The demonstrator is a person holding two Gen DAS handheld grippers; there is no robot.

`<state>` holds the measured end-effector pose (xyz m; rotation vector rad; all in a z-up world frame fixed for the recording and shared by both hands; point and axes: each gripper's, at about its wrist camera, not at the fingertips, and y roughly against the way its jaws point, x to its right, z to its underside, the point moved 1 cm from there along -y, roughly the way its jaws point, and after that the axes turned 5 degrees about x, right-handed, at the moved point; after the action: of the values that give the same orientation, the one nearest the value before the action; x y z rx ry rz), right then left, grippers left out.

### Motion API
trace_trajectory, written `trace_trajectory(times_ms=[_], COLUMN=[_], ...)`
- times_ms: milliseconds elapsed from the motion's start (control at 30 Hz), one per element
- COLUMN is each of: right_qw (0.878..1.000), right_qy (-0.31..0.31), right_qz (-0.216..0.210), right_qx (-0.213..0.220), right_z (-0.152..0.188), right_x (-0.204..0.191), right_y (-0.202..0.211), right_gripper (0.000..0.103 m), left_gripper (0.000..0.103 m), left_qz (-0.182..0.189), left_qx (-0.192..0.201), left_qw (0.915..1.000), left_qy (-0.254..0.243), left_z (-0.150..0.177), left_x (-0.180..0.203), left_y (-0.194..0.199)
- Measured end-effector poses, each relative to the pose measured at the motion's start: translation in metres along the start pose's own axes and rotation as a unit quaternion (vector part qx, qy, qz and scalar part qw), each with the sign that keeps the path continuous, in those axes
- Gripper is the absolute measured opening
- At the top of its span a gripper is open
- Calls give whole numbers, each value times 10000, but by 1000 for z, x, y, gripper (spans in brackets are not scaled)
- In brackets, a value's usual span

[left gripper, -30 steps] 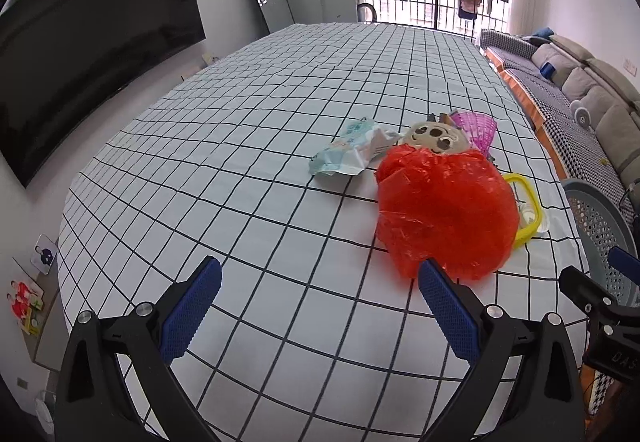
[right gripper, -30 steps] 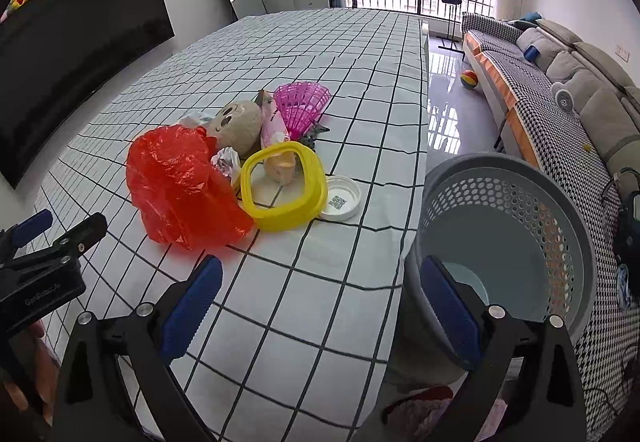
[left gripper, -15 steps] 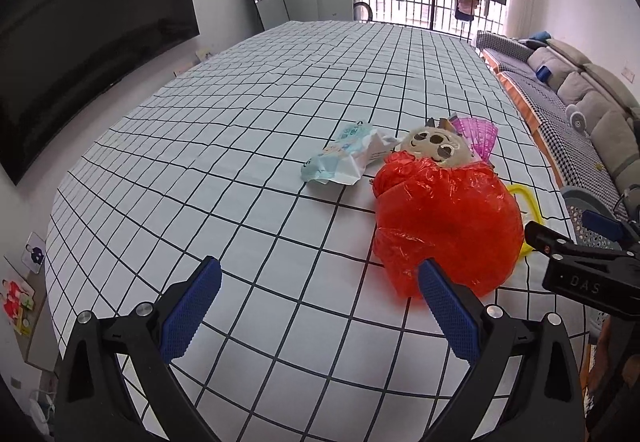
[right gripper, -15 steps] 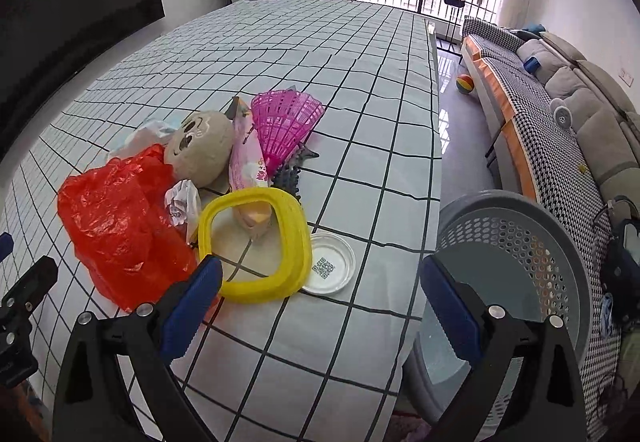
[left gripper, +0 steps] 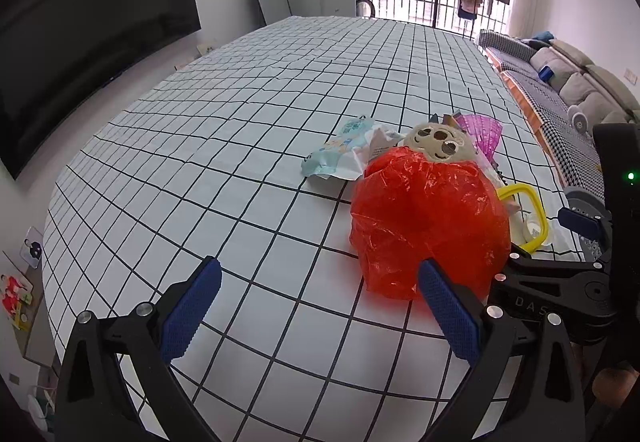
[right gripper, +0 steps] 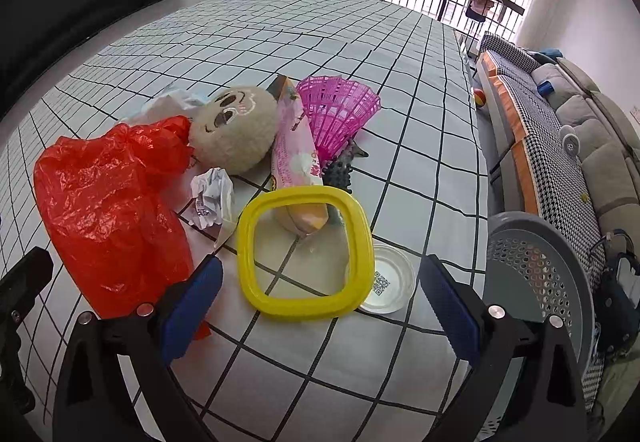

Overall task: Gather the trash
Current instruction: 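Close the right tool on the yellow square lid, then close the left tool on the red plastic bag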

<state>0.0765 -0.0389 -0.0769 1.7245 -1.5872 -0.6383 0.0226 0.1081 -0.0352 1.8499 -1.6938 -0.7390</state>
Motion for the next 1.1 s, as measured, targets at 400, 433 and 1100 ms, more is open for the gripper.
trace_trajectory(times_ms=[400, 433, 1100], right_qw=[9999, 9998, 9958], right_qy=[105, 110, -826], right_qz=[-104, -141, -169], right_qx=[-16, 3, 371], right_z=[1, 1, 31], right_x=[-3, -3, 65], right_y=[-9, -7, 65], right_gripper=[66, 66, 66], left_gripper=[97, 97, 97], left_qz=[89, 103, 770], left_qx=[-31, -24, 189], left_qw=[10000, 9999, 9968], left_qy=[4, 5, -133], left_z=[2, 2, -7], left_x=[3, 4, 49], left_y=[1, 1, 13])
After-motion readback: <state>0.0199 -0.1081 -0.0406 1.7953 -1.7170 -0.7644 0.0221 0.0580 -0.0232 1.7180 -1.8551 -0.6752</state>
